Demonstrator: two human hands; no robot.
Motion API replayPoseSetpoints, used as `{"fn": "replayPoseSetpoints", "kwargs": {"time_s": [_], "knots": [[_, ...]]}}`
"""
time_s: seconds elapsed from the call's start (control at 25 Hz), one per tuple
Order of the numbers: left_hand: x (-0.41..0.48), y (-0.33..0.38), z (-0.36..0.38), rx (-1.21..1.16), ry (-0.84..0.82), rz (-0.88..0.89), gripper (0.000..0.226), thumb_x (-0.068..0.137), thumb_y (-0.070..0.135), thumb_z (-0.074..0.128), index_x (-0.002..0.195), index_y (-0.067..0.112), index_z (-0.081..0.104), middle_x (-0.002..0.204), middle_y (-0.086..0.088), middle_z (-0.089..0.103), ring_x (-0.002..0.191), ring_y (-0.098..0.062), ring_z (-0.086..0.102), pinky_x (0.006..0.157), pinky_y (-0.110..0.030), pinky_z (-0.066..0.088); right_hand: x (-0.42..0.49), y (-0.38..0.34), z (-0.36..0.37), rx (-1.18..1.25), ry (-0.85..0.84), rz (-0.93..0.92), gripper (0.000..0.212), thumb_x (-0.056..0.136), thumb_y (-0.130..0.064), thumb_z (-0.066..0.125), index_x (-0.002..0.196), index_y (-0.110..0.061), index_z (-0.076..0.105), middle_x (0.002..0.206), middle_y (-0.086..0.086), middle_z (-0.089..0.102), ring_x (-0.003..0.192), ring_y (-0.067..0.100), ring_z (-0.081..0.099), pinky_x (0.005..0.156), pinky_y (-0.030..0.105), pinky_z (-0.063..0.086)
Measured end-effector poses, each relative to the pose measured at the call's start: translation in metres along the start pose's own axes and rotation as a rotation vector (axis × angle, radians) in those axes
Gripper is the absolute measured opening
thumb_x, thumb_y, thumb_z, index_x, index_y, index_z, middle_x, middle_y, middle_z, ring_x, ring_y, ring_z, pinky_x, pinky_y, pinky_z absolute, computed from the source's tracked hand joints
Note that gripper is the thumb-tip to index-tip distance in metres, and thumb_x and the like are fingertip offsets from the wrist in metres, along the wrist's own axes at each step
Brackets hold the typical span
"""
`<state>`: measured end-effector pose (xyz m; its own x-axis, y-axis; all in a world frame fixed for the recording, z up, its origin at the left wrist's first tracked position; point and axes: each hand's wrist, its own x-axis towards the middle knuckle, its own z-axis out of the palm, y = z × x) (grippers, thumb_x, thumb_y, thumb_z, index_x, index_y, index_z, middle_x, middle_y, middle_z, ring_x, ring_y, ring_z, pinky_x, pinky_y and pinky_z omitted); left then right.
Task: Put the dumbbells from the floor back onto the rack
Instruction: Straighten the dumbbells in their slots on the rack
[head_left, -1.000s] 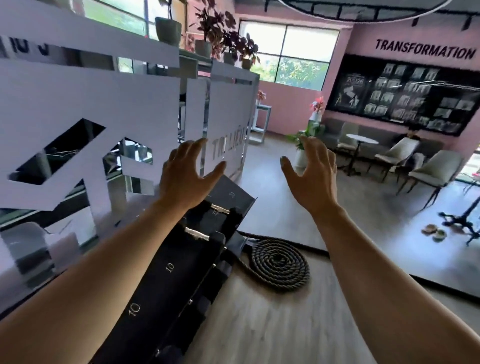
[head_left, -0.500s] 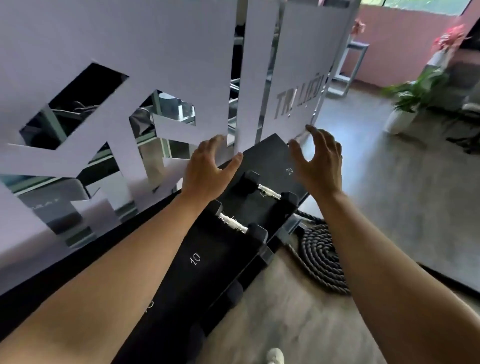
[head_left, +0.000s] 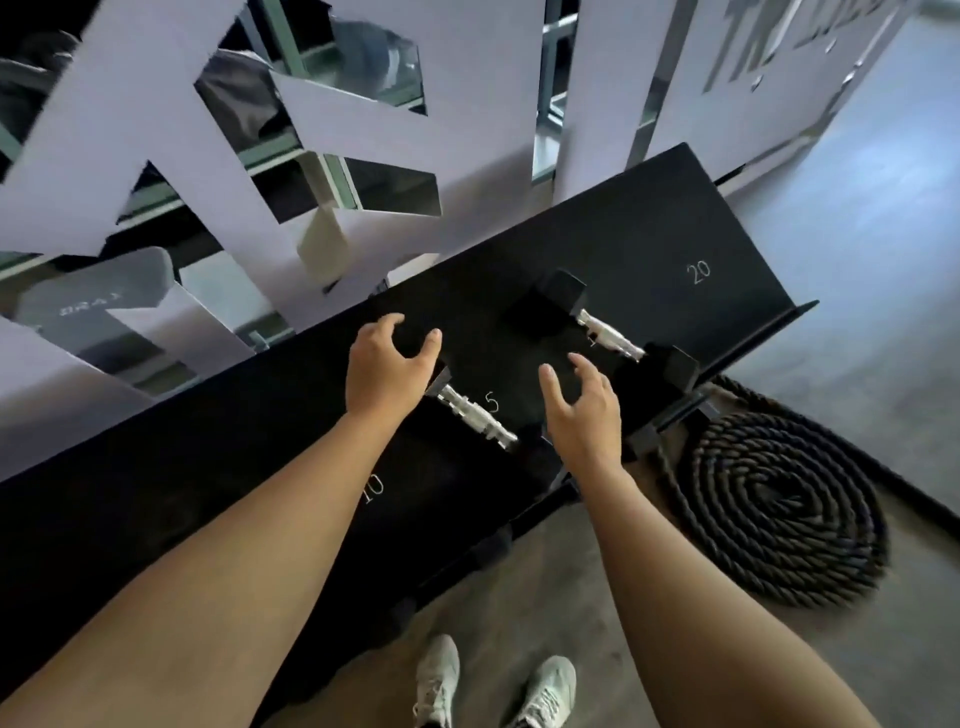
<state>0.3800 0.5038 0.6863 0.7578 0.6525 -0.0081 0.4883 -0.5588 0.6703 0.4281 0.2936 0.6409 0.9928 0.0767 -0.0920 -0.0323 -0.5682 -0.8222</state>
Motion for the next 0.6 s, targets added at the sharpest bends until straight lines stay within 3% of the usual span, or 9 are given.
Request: {"fn": "replayPoseSetpoints", "kwargs": {"time_s": [0.08,0.24,0.36,0.52,0.6], "knots": [[0.017,-0.024,0.025,0.046,-0.002,-0.069,0.065,0.087,0.057,0.059,0.138,0.017,0.049,0.141,-0.01,0.047,0.127,-0.026,0.045,0.093,-0.038,0.044,0.004,0.033,0.029,0.011,-0.025,0.076,0.056,0.092,-0.056,0.051,0.137,-0.022,0.05,0.137,0.005,0.055,0.126,0.021,0.048,0.1,0.03,0.034],[0.034,-0.058,0.06,0.108,-0.012,-0.156,0.076,0.08,0.068,0.059,0.139,0.022,0.048,0.139,-0.006,0.046,0.125,-0.025,0.046,0.082,-0.033,0.04,0.004,0.076,0.062,-0.012,-0.073,0.177,0.046,0.094,-0.051,0.051,0.126,-0.02,0.062,0.127,0.005,0.062,0.119,0.022,0.054,0.094,0.031,0.039],[0.034,-0.065,0.072,0.03,-0.044,-0.225,0.085,0.073,0.075,0.061,0.139,0.025,0.045,0.139,-0.005,0.046,0.12,-0.022,0.048,0.079,-0.029,0.036,0.003,0.09,0.071,-0.021,-0.072,0.204,0.038,0.092,-0.044,0.055,0.12,-0.021,0.065,0.124,0.002,0.063,0.117,0.02,0.054,0.088,0.026,0.036],[0.041,-0.057,0.082,-0.1,0.018,-0.232,0.082,0.066,0.071,0.072,0.13,0.024,0.053,0.128,0.0,0.05,0.103,-0.009,0.044,0.061,-0.013,0.029,0.009,0.088,0.083,-0.09,-0.049,0.219,0.043,0.087,-0.048,0.057,0.123,-0.025,0.064,0.125,-0.001,0.064,0.12,0.024,0.052,0.087,0.029,0.036],[0.046,-0.053,0.087,-0.106,0.05,-0.209,0.075,0.069,0.066,0.074,0.126,0.021,0.056,0.124,0.001,0.053,0.109,-0.012,0.05,0.068,-0.013,0.034,0.008,0.086,0.089,-0.106,0.007,0.269,0.04,0.087,-0.046,0.056,0.121,-0.028,0.065,0.123,-0.001,0.065,0.117,0.027,0.052,0.084,0.03,0.035]]}}
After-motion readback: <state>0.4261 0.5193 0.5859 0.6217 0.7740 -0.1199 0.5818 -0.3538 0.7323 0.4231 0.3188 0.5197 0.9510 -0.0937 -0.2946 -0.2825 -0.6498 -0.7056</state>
